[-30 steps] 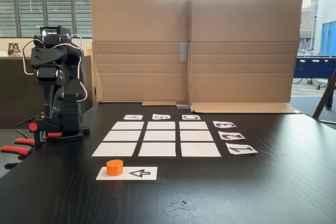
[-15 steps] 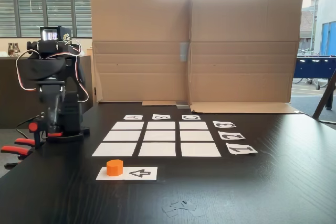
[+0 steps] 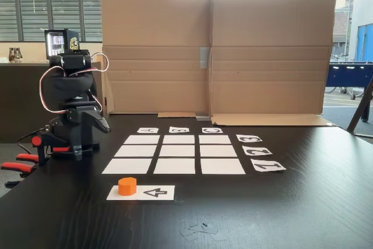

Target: Pick up the round, orange token and place it in the grid on square B2.

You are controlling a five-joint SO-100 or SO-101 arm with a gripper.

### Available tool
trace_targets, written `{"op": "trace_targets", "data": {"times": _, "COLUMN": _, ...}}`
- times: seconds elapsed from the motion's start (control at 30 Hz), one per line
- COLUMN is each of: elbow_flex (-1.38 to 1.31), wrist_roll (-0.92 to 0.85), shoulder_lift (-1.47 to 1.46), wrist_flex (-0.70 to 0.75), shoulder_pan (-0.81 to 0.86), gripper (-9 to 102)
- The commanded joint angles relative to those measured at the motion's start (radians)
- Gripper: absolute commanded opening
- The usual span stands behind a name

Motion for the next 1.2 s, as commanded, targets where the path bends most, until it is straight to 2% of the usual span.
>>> {"op": "trace_targets", "data": {"times": 0.0, "elbow_flex": -0.061, "wrist_roll": 0.0, "shoulder_lift": -0.037, "wrist_flex": -0.006, "shoulder_pan": -0.032, "gripper": 75}}
{"op": "trace_targets", "data": {"times": 0.57, "elbow_flex": -0.143, "wrist_roll": 0.008, "shoulder_lift": -0.175, "wrist_flex": -0.02, "shoulder_pan": -0.195, "gripper": 76}}
{"op": "trace_targets", "data": {"times": 1.17, "elbow_flex": -0.235, "wrist_roll": 0.057, "shoulder_lift": -0.342, "wrist_flex": -0.064, "shoulder_pan": -0.235, "gripper": 74}}
